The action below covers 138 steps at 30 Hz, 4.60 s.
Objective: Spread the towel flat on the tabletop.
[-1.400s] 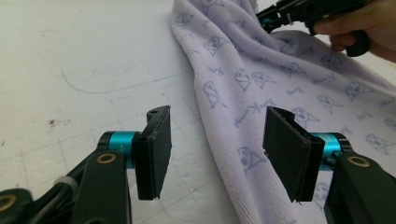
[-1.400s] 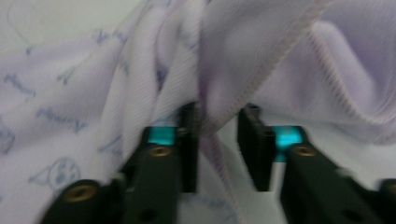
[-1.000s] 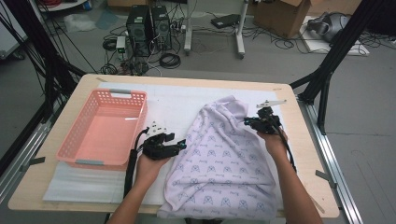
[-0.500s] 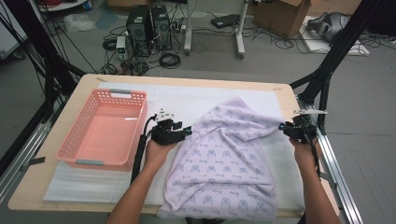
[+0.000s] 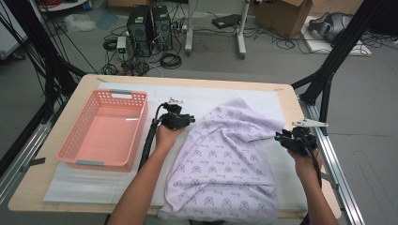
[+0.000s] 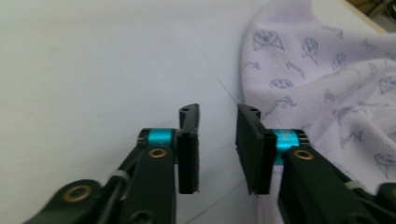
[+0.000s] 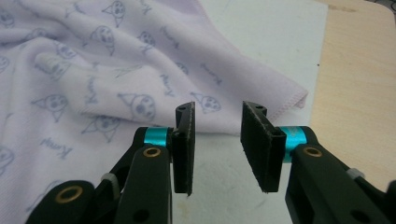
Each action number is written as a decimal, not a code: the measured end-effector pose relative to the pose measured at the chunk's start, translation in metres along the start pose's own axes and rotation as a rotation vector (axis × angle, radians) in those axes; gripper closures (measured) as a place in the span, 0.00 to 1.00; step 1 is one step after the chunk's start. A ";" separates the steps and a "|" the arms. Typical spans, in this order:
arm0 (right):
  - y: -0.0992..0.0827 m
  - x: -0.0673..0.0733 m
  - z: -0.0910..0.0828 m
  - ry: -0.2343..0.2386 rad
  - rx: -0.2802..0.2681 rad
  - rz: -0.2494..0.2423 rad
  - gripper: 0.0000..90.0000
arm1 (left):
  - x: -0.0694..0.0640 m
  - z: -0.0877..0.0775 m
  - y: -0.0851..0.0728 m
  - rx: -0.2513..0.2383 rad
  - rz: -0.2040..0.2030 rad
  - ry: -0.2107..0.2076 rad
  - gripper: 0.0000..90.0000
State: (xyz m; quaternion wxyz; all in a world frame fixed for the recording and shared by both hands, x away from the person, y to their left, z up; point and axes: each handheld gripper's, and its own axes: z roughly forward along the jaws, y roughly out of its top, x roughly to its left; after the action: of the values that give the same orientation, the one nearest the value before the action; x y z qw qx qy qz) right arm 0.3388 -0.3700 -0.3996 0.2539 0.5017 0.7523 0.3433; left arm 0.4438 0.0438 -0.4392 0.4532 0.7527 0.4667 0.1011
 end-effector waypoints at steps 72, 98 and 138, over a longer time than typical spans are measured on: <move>-0.029 0.009 -0.008 -0.132 0.147 -0.085 0.95 | -0.010 -0.039 -0.022 -0.132 -0.007 0.070 0.60; -0.021 0.024 -0.007 0.009 -0.006 -0.070 0.74 | -0.031 -0.010 -0.018 -0.024 0.108 0.112 0.93; 0.007 0.029 0.045 0.022 0.177 -0.084 0.96 | -0.035 -0.059 -0.059 -0.019 0.084 -0.025 0.90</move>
State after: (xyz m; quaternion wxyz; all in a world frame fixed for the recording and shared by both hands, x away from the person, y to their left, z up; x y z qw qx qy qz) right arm 0.3652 -0.3290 -0.4237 0.2145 0.4866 0.8028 0.2698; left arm 0.3543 0.0598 -0.4418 0.4616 0.7684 0.4280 0.1150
